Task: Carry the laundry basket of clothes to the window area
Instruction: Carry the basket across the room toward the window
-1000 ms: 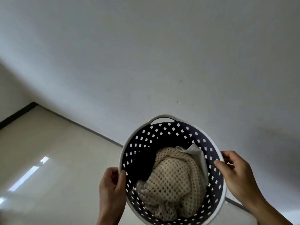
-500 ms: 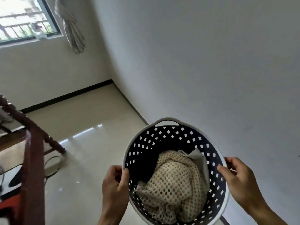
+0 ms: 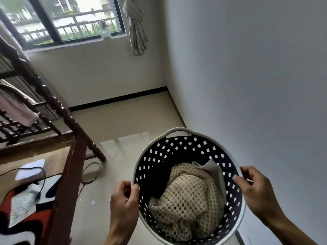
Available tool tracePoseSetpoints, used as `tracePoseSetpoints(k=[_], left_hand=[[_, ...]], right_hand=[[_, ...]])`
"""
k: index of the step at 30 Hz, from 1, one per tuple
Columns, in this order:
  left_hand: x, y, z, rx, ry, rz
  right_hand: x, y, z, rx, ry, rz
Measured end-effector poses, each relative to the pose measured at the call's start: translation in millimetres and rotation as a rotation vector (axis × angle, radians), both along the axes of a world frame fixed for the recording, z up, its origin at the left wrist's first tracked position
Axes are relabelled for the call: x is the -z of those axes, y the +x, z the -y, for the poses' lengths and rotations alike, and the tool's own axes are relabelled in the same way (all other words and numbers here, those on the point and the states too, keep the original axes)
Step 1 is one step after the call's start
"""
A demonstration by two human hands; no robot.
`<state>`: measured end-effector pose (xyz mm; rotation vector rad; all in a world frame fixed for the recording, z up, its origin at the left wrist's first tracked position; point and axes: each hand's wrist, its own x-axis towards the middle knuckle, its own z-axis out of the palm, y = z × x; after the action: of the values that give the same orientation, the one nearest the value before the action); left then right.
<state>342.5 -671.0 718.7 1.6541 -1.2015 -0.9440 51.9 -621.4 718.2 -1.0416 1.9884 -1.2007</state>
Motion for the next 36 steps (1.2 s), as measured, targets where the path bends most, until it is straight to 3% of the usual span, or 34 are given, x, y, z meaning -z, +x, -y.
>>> tracePoseSetpoints(k=[8,23,36], left_hand=[[2.8,3.5,152.8,-0.103,-0.041,-0.064],[-32.1,-29.6,487.8,0.046,-0.076,-0.049],[-15.1,-75.6,726.2,-0.178,-0.017,-0.012]], right_hand=[[-0.5,2.1,178.3,-0.095,0.003,-0.018],[-16.8,-22.0,475.0,0.063,-0.07,0.027],[-1.5,-78.3,798.3,-0.135,-0.011,0.038]])
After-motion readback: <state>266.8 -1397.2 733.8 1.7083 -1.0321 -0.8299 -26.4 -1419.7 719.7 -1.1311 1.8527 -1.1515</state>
